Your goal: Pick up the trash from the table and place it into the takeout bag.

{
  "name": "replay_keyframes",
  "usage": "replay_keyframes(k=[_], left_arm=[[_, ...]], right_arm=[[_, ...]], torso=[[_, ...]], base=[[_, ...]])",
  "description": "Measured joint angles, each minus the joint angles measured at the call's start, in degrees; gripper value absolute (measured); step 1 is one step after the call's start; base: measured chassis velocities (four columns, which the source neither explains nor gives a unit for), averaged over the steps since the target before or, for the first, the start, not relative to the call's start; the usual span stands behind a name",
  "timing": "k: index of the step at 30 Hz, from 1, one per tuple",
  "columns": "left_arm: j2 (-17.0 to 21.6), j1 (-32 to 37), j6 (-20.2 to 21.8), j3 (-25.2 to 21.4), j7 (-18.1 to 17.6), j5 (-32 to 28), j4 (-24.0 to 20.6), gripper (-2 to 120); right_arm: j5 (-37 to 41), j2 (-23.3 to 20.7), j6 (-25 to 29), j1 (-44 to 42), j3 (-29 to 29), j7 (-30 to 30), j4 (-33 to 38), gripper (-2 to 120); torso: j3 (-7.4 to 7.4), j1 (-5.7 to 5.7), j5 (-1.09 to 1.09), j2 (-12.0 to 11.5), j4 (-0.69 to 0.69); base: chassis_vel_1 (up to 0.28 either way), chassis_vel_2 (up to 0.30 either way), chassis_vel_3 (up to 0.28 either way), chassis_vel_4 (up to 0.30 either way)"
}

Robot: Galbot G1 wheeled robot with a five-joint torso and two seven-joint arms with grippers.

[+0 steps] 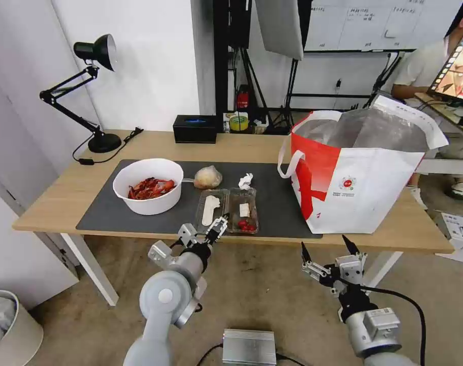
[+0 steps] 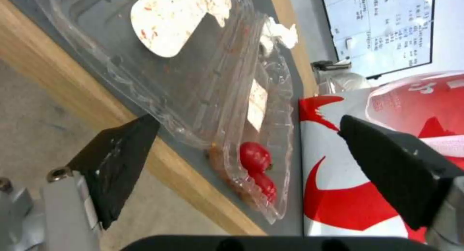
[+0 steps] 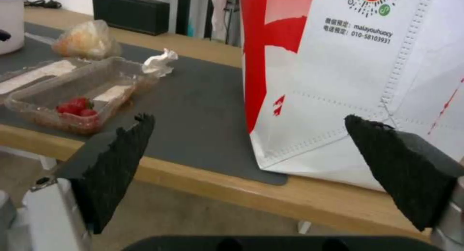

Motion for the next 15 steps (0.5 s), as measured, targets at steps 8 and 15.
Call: replay_keyframes(k=[8, 15], left_arm=[[-0.30, -0.17, -0.67, 0.45, -0.08, 0.00, 0.43, 100], [-0.33, -0.29, -3.04, 0.45, 0.05, -0.07, -0.91, 100]], right_arm=[[-0.02, 0.04, 0.10, 0.00, -0.02, 0.04, -0.02, 100], [-0.59, 0.57, 1.17, -0.63, -0.16, 0.06, -0.19, 100]], torso=[[0.00, 0.00, 0.00, 0.00, 0.00], [0.00, 0.00, 0.00, 0.00, 0.00]], base=[[0.000, 0.000, 0.000, 0.000], [0.000, 0.000, 0.000, 0.000]])
